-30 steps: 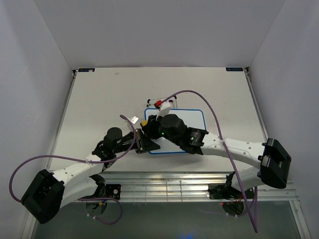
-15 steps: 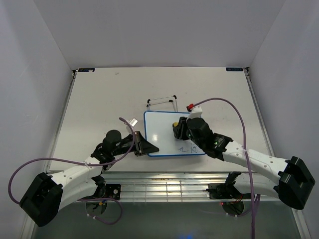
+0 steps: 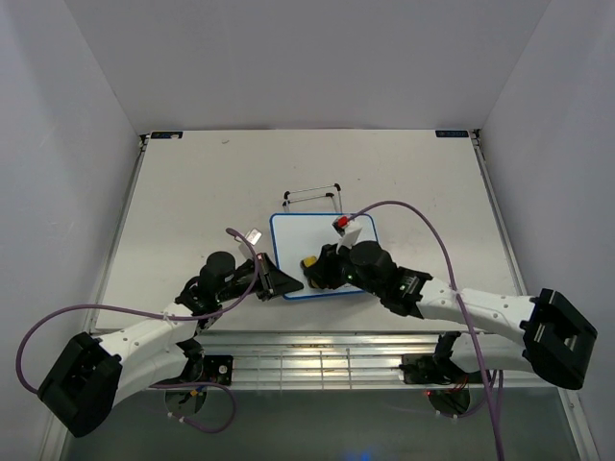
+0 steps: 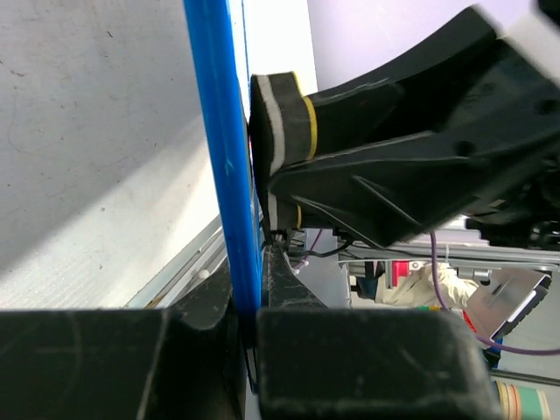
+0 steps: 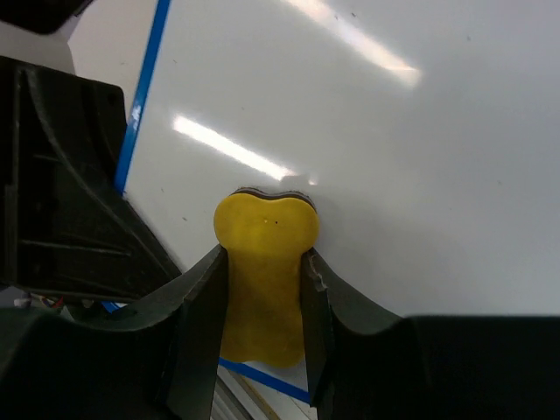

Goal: Erase the whiteboard

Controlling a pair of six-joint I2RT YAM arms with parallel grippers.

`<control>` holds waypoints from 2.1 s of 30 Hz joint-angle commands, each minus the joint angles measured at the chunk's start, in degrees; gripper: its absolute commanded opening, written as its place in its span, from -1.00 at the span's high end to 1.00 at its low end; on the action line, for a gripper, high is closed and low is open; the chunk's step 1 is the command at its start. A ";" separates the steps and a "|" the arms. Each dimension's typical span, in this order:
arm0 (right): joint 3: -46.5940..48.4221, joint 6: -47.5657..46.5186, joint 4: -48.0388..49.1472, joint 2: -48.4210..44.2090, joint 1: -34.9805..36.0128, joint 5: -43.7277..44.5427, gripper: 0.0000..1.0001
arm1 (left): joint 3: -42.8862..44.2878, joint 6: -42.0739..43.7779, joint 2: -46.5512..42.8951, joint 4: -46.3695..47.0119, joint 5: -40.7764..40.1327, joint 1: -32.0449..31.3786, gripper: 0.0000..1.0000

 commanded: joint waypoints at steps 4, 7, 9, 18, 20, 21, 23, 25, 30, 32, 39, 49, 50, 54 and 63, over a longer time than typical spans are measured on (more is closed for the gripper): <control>-1.36 -2.88 -5.17 4.26 -4.45 -5.86 0.64 | 3.54 0.44 -6.08 17.33 0.61 -0.67 1.00; -8.83 -2.34 -5.17 -1.28 -12.79 -8.84 0.61 | 4.15 2.02 -9.16 12.14 -1.52 -0.49 1.00; -12.87 -3.48 -5.26 -4.44 -20.18 -12.71 0.58 | 4.15 2.03 -9.87 11.69 -1.18 -0.40 1.00; -11.23 -10.52 -6.05 -0.60 -34.09 -25.56 0.58 | 1.96 -3.33 -9.00 16.96 1.72 -0.23 1.00; -10.00 -10.43 -5.53 -0.50 -33.82 -27.93 0.59 | 1.69 -3.77 -8.12 17.40 2.08 -0.23 1.00; -9.91 -10.17 -4.92 -1.11 -33.74 -28.54 0.60 | 1.43 -3.95 -7.85 17.58 2.08 -0.23 1.00; -10.34 -9.12 -3.08 -2.25 -32.08 -28.99 0.61 | 1.17 -4.83 -6.98 18.63 2.08 -0.14 1.00; -11.31 -8.06 -0.97 -4.63 -29.97 -28.21 0.66 | 0.81 -6.84 -6.01 20.38 2.43 -0.23 1.00; -12.54 -4.28 2.82 -8.23 -18.11 -19.60 0.67 | 0.55 -11.42 -2.14 27.06 3.48 -0.32 1.00; -12.28 -3.32 2.74 -8.59 -13.64 -14.50 0.68 | 0.64 -12.47 -1.52 28.47 3.84 -0.40 1.00; -10.35 -1.82 -10.06 -9.11 -10.97 5.77 0.70 | -0.24 -12.83 -2.40 28.74 3.48 -0.40 1.00; -12.54 -4.54 -15.63 -13.78 -18.52 11.26 0.74 | -1.03 -14.41 -4.51 28.74 3.84 -0.40 1.00; -11.93 -4.72 -15.63 -13.43 -18.62 11.26 0.74 | -1.03 -14.41 -4.51 28.74 4.10 -0.40 1.00; -11.13 -2.71 -11.52 -12.63 -18.18 4.44 0.76 | -1.12 -14.59 -4.16 28.83 4.19 -0.40 1.00; -7.11 8.19 -3.94 -8.42 -3.88 7.92 0.82 | -0.33 -14.76 -3.28 30.41 4.36 -0.49 1.00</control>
